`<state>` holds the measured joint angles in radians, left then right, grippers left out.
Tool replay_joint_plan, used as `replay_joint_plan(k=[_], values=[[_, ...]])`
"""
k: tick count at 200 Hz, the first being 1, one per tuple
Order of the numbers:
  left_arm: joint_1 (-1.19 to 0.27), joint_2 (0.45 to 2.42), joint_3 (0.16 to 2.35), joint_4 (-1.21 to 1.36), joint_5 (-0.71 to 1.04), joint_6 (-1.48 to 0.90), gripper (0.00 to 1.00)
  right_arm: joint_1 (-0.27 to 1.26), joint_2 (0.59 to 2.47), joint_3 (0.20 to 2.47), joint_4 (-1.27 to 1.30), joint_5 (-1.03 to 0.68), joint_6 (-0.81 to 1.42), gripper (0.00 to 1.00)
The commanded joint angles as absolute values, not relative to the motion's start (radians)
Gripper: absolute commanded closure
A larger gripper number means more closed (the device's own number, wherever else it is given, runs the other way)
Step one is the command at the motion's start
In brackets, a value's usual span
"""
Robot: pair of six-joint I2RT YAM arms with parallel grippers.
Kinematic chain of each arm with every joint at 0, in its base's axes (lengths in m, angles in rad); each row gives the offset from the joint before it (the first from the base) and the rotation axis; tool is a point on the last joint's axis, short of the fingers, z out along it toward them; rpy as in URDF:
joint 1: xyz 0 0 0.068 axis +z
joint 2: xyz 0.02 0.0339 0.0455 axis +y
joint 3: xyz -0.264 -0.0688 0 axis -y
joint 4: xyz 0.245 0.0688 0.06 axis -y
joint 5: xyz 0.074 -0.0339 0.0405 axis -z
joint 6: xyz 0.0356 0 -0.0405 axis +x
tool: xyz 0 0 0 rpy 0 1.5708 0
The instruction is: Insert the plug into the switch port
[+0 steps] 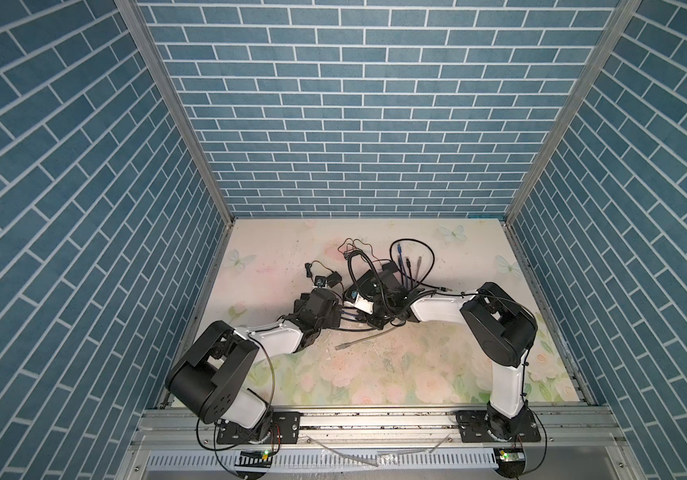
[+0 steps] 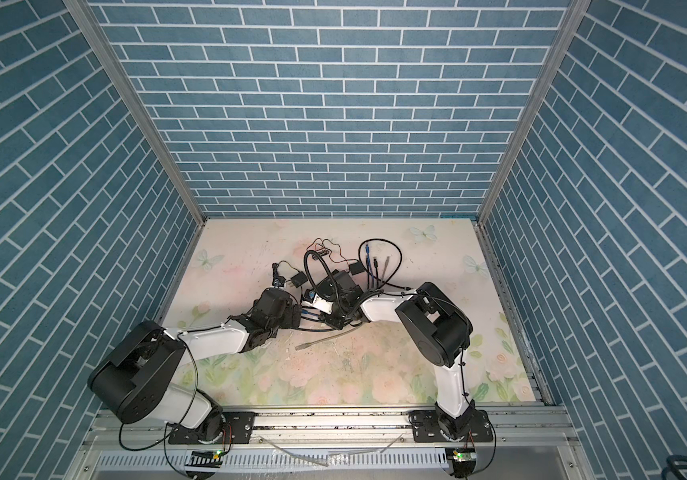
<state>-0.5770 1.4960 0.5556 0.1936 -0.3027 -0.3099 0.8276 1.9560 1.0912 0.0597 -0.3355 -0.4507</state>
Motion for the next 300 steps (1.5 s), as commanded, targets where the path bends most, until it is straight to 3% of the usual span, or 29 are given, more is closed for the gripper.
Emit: replay_joint_plan(k=[1, 21, 53, 75, 158, 213, 268, 300], values=[[-0.567, 1.503, 0.52, 0.118, -0.27, -0.332, 0.0, 0.842, 2.002, 1.137, -0.019, -0.279, -0.476, 0.76], [-0.567, 1.497, 0.513, 0.127, -0.267, -0.332, 0.0, 0.847, 2.009, 1.152, -0.067, -0.272, -0.514, 0.8], [-0.566, 1.478, 0.512, 0.132, -0.266, -0.324, 0.0, 0.847, 1.988, 1.147, -0.125, -0.28, -0.605, 0.95], [-0.566, 1.451, 0.512, 0.148, -0.246, -0.299, 0.0, 0.847, 1.951, 1.133, -0.149, -0.303, -0.679, 1.0], [-0.566, 1.278, 0.478, 0.328, -0.153, -0.101, 0.0, 0.801, 1.747, 1.097, -0.179, -0.303, -0.711, 1.0], [-0.566, 1.193, 0.365, 0.583, 0.077, 0.152, 0.0, 0.779, 1.631, 1.018, -0.228, -0.331, -0.75, 1.0], [-0.567, 1.094, 0.481, 0.237, 0.317, 0.416, 0.0, 0.75, 1.501, 0.91, -0.271, -0.353, -0.806, 1.0], [-0.566, 1.092, 0.592, -0.025, 0.436, 0.548, 0.09, 0.733, 1.446, 0.868, -0.287, -0.351, -0.836, 1.0]])
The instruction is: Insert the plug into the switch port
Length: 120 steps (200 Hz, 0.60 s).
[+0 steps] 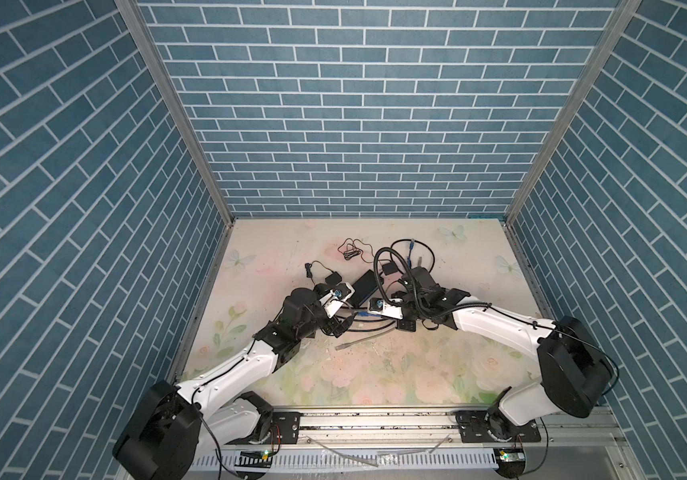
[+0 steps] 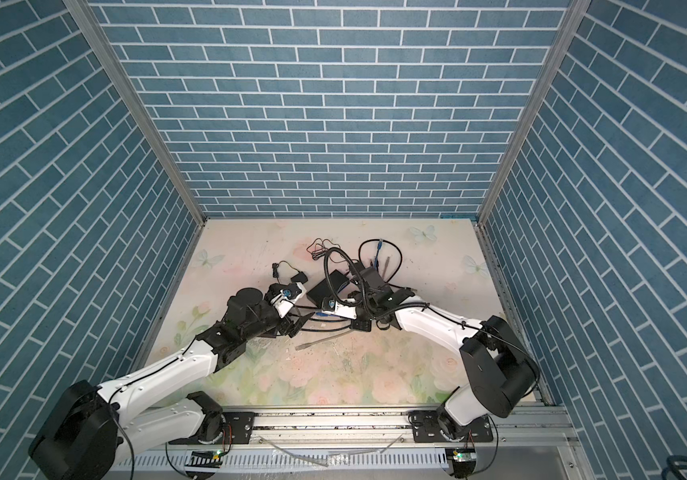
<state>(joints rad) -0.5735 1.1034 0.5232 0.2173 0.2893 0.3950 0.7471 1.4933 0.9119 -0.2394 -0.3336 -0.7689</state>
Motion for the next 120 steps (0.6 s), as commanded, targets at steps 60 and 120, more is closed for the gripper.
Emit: replay_joint_plan(k=[60, 120], values=[[-0.569, 1.113, 0.65, -0.154, 0.576, 0.673, 0.14, 0.712, 1.368, 0.832, -0.284, -0.371, -0.865, 1.0], [-0.654, 1.151, 0.598, 0.019, 0.461, 0.734, 0.25, 0.712, 1.302, 0.819, -0.283, -0.404, -0.861, 1.0]])
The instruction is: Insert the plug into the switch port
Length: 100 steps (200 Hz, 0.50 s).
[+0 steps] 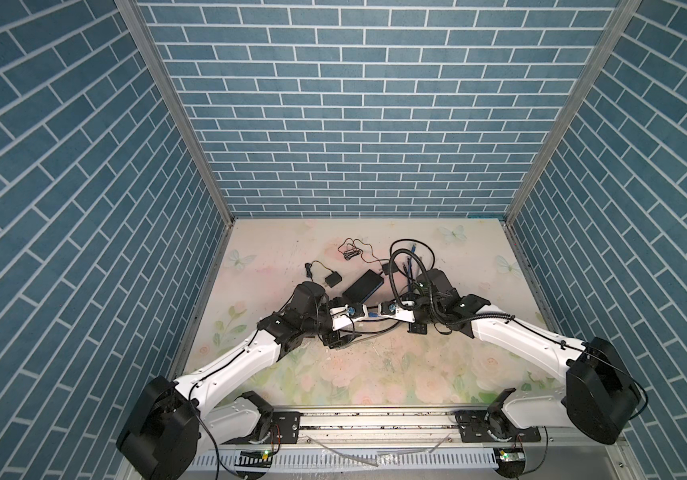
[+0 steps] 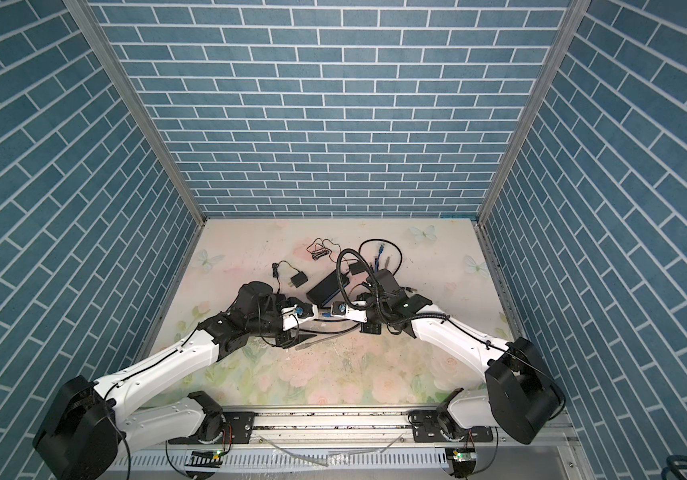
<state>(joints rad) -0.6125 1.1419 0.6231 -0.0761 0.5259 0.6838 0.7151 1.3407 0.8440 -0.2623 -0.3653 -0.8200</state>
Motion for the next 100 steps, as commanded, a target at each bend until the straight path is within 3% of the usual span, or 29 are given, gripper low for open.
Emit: replay_joint_plan(k=[1, 41, 100], values=[[-0.656, 1.152, 0.596, 0.023, 0.455, 0.734, 0.25, 0.712, 1.302, 0.82, -0.283, -0.405, -0.861, 1.0], [-0.722, 1.172, 0.555, 0.195, 0.291, 0.788, 0.25, 0.709, 1.288, 0.844, -0.318, -0.438, -0.826, 1.0], [-0.781, 1.197, 0.553, 0.274, 0.182, 0.88, 0.37, 0.701, 1.328, 0.922, -0.402, -0.487, -0.745, 1.0]])
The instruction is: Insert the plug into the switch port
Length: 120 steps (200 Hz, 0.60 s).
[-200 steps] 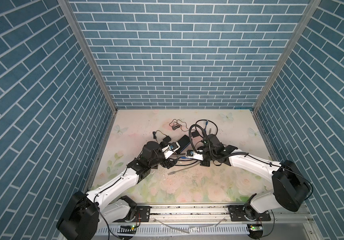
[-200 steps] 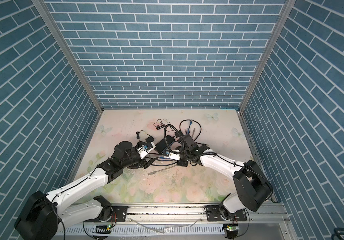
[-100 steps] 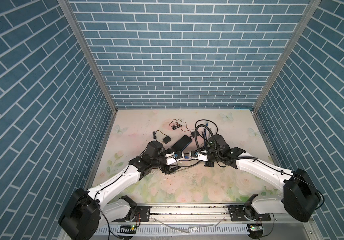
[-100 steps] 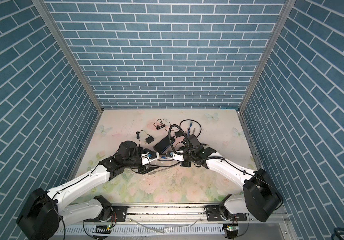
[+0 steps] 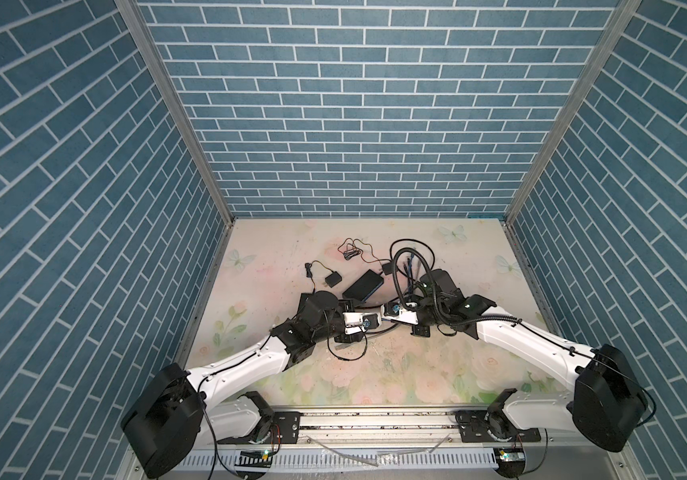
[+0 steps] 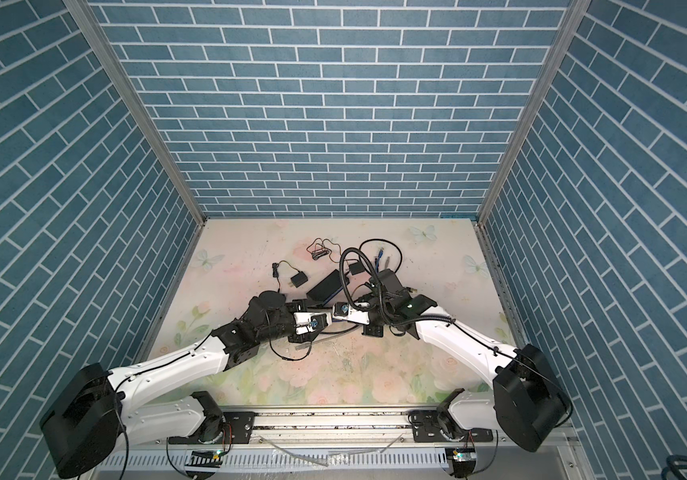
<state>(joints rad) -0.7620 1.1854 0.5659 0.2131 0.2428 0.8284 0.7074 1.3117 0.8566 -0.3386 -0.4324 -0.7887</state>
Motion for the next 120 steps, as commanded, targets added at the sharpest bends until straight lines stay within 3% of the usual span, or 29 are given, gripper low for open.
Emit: replay_joint_plan(k=[1, 50, 120], values=[[-0.782, 1.198, 0.553, 0.274, 0.181, 0.881, 0.37, 0.702, 1.328, 0.923, -0.404, -0.488, -0.744, 1.0], [-0.825, 1.237, 0.55, 0.273, 0.139, 0.923, 0.46, 0.695, 1.359, 0.973, -0.429, -0.511, -0.694, 1.0], [-0.847, 1.261, 0.535, 0.353, 0.092, 0.939, 0.72, 0.691, 1.399, 1.032, -0.479, -0.547, -0.66, 1.0]])
